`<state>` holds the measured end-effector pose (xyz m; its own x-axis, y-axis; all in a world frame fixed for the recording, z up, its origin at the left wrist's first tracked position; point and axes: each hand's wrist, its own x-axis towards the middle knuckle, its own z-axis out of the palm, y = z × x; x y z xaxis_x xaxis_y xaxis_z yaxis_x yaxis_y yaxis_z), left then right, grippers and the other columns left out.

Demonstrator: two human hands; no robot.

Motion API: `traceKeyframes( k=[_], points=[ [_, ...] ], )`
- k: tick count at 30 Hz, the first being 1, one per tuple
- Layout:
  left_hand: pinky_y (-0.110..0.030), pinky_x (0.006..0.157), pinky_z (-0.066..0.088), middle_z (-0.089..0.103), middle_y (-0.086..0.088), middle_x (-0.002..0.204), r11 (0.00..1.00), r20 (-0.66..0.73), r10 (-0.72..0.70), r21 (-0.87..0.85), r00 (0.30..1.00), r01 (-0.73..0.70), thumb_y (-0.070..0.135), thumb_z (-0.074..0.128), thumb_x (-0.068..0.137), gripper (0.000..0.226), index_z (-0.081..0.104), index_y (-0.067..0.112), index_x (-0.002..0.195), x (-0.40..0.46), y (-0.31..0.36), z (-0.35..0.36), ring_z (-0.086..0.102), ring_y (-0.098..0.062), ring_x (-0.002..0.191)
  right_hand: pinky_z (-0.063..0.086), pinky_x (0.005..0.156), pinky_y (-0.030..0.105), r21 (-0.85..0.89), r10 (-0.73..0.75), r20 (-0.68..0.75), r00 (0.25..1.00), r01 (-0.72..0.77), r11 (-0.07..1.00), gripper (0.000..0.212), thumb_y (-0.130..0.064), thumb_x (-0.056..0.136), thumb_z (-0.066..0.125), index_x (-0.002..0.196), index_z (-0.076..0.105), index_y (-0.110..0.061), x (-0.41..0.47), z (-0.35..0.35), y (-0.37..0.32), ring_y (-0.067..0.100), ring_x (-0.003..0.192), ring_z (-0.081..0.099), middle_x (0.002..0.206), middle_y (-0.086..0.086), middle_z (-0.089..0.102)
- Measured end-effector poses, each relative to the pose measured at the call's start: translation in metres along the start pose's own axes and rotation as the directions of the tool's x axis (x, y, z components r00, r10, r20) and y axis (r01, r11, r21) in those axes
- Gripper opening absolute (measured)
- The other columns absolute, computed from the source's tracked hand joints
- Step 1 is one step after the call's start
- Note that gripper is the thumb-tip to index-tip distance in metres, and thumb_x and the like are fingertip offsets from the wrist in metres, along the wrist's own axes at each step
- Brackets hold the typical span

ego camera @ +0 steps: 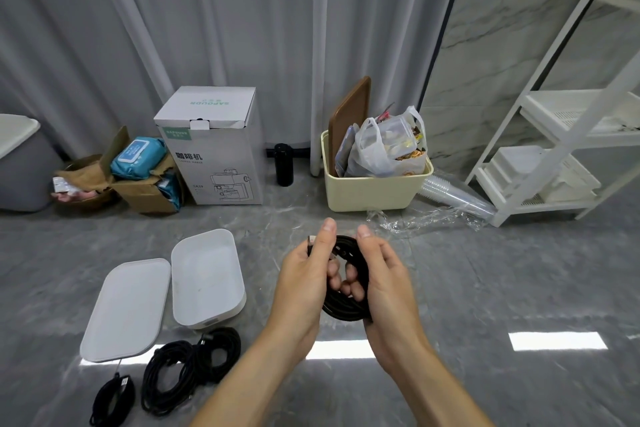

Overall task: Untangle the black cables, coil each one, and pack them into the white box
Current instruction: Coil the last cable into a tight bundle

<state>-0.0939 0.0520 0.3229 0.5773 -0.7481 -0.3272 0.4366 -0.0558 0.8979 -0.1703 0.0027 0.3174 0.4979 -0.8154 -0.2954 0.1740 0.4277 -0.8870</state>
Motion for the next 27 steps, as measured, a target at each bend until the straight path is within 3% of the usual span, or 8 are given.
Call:
traceKeyframes(
  k=[3,5,7,9,11,14,17,27],
  points=[
    [-0.026,0.054,0.042,0.039,-0.003,0.053,1.0,-0.06,0.009,0.003,0.998,-0.009,0.048,0.053,0.096,0.048,0.044,0.011,0.067,0.001,0.002,-0.001,0.044,-0.016,0.049,0.045,0.063,0.024,-0.069,-0.019,0.094,0.995,0.025,0.997,0.042,-0.043,0.076,0.068,0.105,0.062,-0.013,-0.003,-0.002,-0.001,0.012,0.059,0.054,0.068,0.003,0.062],
    [-0.026,0.056,0.04,0.043,-0.003,0.052,0.998,-0.079,0.025,0.056,0.997,-0.021,0.051,0.05,0.097,0.054,0.044,0.012,0.061,0.001,0.001,-0.003,0.044,-0.013,0.048,0.048,0.07,0.024,-0.118,-0.014,0.146,0.989,0.031,0.993,0.032,-0.025,0.085,0.069,0.113,0.059,-0.014,-0.004,-0.003,-0.001,0.011,0.065,0.057,0.073,0.0,0.066],
    [-0.028,0.062,0.045,0.055,-0.002,0.057,0.997,-0.076,0.013,0.074,0.997,-0.007,0.056,0.047,0.096,0.057,0.056,0.01,0.063,0.002,0.0,-0.005,0.054,-0.014,0.054,0.05,0.075,0.028,-0.101,0.005,0.129,0.992,0.008,0.995,0.025,-0.009,0.09,0.065,0.114,0.06,-0.014,-0.004,-0.003,-0.002,0.014,0.072,0.061,0.08,0.001,0.069],
    [-0.031,0.079,0.053,0.074,0.0,0.081,0.997,-0.035,-0.033,0.065,0.999,0.035,0.062,0.047,0.094,0.055,0.072,0.012,0.088,0.004,-0.002,-0.007,0.07,-0.015,0.077,0.052,0.078,0.033,0.007,0.052,0.1,0.994,-0.053,0.999,0.028,-0.003,0.088,0.065,0.114,0.062,-0.014,-0.001,-0.004,-0.003,0.017,0.079,0.066,0.091,0.005,0.072],
    [-0.035,0.091,0.053,0.076,-0.001,0.1,0.995,0.006,-0.057,0.086,0.998,0.056,0.064,0.047,0.093,0.053,0.072,0.019,0.106,0.005,-0.003,-0.008,0.072,-0.015,0.094,0.053,0.073,0.031,0.125,0.093,0.105,0.99,-0.106,0.986,0.03,0.0,0.087,0.064,0.113,0.063,-0.014,0.0,-0.004,-0.005,0.016,0.071,0.064,0.093,0.006,0.072],
    [-0.025,0.081,0.053,0.073,0.002,0.086,0.975,-0.007,0.049,0.217,0.999,-0.046,0.049,0.048,0.099,0.036,0.069,0.02,0.101,0.005,-0.006,-0.01,0.066,-0.007,0.078,0.051,0.061,0.023,0.206,0.108,0.103,0.989,-0.128,0.97,0.028,0.002,0.09,0.06,0.112,0.062,-0.014,0.001,-0.005,-0.005,0.011,0.058,0.054,0.081,0.006,0.068],
    [-0.014,0.067,0.048,0.062,0.009,0.07,0.939,0.008,0.158,0.309,0.987,-0.153,0.042,0.044,0.102,0.032,0.062,0.016,0.095,0.004,-0.006,-0.01,0.06,-0.003,0.066,0.049,0.06,0.022,0.207,0.102,0.101,0.99,-0.121,0.971,0.029,0.004,0.09,0.058,0.114,0.06,-0.013,0.002,-0.005,-0.006,0.011,0.054,0.052,0.07,0.004,0.063],
    [-0.024,0.07,0.046,0.055,-0.007,0.071,0.978,0.007,0.142,0.152,0.99,-0.141,0.039,0.045,0.102,0.035,0.05,0.013,0.079,0.0,-0.007,-0.003,0.055,-0.012,0.064,0.042,0.061,0.022,0.343,0.112,0.124,0.986,-0.149,0.927,0.033,0.002,0.091,0.055,0.124,0.056,0.004,0.005,-0.001,-0.002,0.011,0.053,0.042,0.058,0.005,0.048]
  ],
)
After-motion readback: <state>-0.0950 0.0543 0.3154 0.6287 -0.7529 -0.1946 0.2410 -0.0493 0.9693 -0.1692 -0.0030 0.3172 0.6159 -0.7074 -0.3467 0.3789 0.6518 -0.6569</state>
